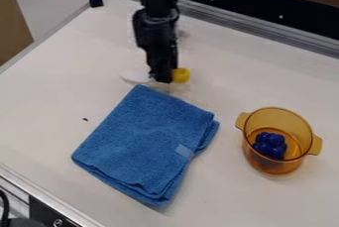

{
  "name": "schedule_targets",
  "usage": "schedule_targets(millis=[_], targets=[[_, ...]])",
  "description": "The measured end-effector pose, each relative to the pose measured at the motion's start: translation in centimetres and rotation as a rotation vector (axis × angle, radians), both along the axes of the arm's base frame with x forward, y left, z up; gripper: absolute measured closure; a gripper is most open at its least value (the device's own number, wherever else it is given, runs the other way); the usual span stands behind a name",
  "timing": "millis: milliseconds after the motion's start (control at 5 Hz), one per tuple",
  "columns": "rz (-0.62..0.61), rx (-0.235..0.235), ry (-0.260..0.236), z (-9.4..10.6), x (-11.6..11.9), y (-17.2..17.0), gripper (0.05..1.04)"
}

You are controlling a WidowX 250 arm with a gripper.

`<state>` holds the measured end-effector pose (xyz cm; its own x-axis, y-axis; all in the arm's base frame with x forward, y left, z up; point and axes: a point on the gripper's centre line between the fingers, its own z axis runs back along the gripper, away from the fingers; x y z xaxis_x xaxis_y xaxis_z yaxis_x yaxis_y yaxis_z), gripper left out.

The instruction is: Moved the yellow knife to the left side of the blue cloth

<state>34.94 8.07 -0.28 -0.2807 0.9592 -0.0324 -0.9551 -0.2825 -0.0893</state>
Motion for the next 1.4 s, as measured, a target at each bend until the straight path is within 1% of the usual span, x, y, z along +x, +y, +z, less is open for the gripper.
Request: schedule_targets(millis=[200, 400, 600, 800, 1000, 1200, 1400], targets=[[0.178, -0.027, -0.038, 0.3, -1.2, 2.9, 0.722], [0.354, 0.019, -0.029, -1.0, -3.4, 5.7, 0.723], [0.427, 0.108, -0.074, -0.4, -3.9, 7.6, 0.731], [0.486, 0.117, -0.094, -0.2, -4.5, 9.5, 0.731], [0.478, 0.136, -0.085, -0.2, -5.1, 10.5, 0.731], [0.466, 0.121, -0.076, -0.2, -5.1, 10.1, 0.677], [0.429, 0.111, -0.056, 0.1, -4.8, 9.7, 0.386]])
